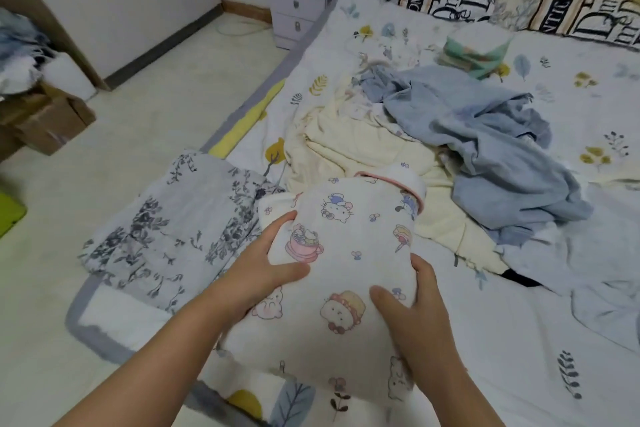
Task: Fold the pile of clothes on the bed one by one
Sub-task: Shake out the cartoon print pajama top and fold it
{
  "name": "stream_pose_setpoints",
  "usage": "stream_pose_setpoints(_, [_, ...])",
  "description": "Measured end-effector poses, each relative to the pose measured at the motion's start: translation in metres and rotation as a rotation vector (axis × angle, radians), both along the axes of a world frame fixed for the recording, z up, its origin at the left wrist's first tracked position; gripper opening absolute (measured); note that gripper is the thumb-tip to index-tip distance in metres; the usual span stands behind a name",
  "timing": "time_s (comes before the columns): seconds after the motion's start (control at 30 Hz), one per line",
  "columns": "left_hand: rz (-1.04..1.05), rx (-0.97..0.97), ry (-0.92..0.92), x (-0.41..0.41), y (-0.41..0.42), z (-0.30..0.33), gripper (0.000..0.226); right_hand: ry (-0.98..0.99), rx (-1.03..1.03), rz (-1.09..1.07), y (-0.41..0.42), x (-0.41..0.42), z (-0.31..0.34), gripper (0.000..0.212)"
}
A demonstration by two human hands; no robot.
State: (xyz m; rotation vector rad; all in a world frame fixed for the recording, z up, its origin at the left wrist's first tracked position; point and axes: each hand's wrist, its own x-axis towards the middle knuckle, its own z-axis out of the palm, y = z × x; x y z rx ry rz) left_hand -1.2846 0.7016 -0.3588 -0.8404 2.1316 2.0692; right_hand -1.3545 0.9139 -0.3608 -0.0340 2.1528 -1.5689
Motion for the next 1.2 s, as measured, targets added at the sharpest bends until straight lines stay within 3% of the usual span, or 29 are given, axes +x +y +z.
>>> stream_pose_setpoints(0.3, [0.085, -0.033, -0.016, 0.036, -0.1, 0.025, 0.07, 0.013, -0.055, 0.088, -0.109, 0.022, 0.017, 0.051])
stream_pose_setpoints(0.63, [0.098, -0.08, -0.077, 0.042, -0.258, 0.001, 0.07, -0.025, -0.033, 0.096, -0.273, 0.04, -0.02, 0.062])
stream_pose_setpoints(0.8, [0.111, -0.147, -0.122, 0.039, -0.302, -0.043, 0.048, -0.039, 0.051, 0.092, -0.319, 0.045, -0.063, 0.065])
stream_pose_setpoints(0.93, [0.062, -0.388, -0.294, 0.043, -0.302, -0.095, 0.044, -0.168, 0.269, 0.152, -0.336, 0.063, -0.098, 0.082])
stream_pose_setpoints(1.0, [0.071, -0.495, -0.28, 0.042, -0.3, -0.108, 0.043, -0.126, 0.385, 0.173, -0.342, 0.066, -0.104, 0.086])
stream_pose_setpoints(1.1, [0.164, -0.588, -0.216, 0.04, -0.296, -0.11, 0.039, 0.001, 0.368, 0.169, -0.341, 0.07, -0.106, 0.087])
stream_pose_setpoints(1.2, [0.18, -0.993, -0.374, 0.046, -0.285, -0.107, 0.046, 0.062, 0.556, 0.332, -0.333, 0.077, -0.107, 0.09])
